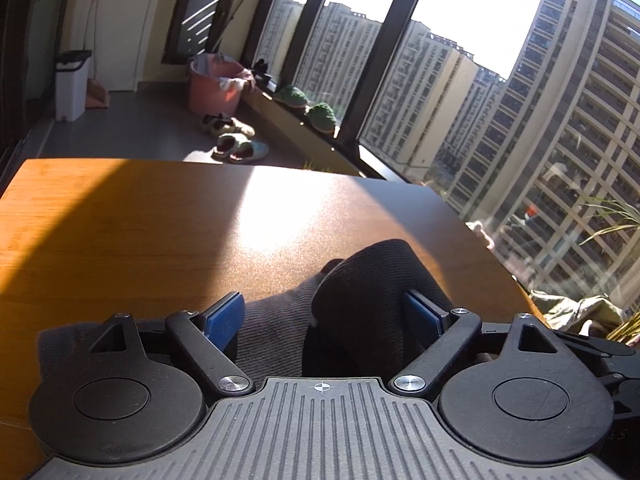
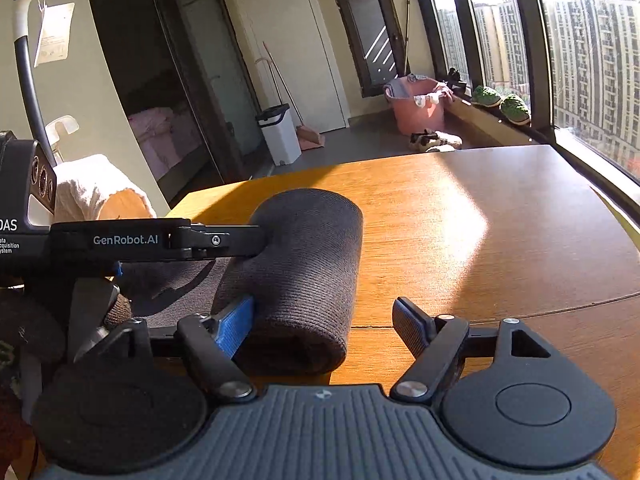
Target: Fold clothes
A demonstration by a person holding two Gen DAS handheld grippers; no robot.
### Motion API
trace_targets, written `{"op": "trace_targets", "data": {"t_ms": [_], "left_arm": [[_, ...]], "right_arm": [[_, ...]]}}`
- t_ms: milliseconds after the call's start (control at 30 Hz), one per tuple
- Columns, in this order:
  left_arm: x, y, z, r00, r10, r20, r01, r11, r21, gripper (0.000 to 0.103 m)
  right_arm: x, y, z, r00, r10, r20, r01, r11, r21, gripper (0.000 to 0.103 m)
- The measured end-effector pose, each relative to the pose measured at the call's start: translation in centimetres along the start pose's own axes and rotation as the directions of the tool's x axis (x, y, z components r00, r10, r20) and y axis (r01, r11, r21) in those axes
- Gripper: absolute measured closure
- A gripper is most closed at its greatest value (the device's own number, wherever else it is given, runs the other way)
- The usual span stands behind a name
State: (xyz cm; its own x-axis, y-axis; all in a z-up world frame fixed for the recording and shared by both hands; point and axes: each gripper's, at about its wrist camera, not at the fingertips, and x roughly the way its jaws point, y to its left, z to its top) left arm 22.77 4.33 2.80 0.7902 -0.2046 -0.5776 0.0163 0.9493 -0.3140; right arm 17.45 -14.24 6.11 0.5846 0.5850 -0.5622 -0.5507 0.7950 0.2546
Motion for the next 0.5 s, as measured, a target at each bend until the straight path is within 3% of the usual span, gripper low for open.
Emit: {"op": "trace_targets", "data": {"t_ms": [233,400,500], "left_arm": [[-0.4,1.0,-0.4,1.0,0.002,-0.003,-0.002,1.0,-0.013,0.009],[-0.4,0.7,-0.4,1.0,0.014,-0.003,-0.014,1.0,-0.006,0.009],[-0.5,1.0,-0.4,1.0,0.015,-0.002,-0.015,1.0,-0.011,0.009]], "right_arm": [[-0.7,-0.7,0.2,0.991,0.121,0.058,-0.126,0.988,0.094,0.024],[1.3,-0.9,0.0,0.991,0.13,0.034,-0.133,0.986,0.105,0.024],[1.3,-1.0,-0.1,0.987,0.156,0.043,-0.16,0.98,0.122,0.04]]}}
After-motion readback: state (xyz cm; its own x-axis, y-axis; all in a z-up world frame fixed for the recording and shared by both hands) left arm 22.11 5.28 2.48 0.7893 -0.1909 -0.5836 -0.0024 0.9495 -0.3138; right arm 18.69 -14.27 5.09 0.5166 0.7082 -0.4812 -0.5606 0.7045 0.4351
